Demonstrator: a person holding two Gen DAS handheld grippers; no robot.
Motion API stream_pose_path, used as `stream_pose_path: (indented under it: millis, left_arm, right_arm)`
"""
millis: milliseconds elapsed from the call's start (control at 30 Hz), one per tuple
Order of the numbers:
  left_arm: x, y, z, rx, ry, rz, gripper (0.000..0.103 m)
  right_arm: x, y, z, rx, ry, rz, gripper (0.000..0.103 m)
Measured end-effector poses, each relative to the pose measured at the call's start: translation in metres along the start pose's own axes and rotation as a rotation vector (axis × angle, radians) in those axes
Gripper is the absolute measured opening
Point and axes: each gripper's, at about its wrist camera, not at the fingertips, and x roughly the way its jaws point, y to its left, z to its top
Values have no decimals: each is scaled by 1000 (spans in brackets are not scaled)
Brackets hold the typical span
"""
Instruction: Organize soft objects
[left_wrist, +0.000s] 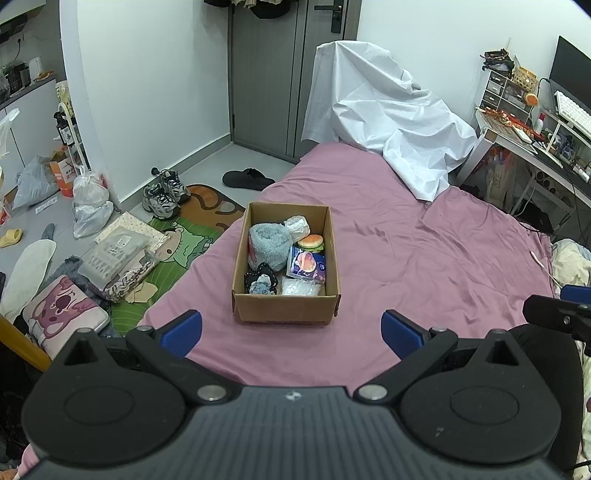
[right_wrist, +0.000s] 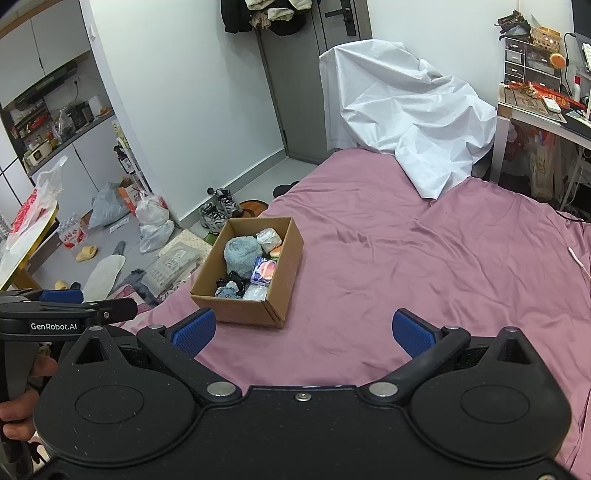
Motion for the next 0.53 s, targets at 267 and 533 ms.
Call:
stream_pose_path:
  millis: [267, 533]
  left_arm:
    - [-3, -2, 0, 14, -16, -8, 102]
    - [-3, -1, -1, 17, -29, -18, 102]
  right_arm:
    - [1, 2, 1, 1, 6, -2, 103]
    - [7, 0, -2, 9, 15, -2, 103]
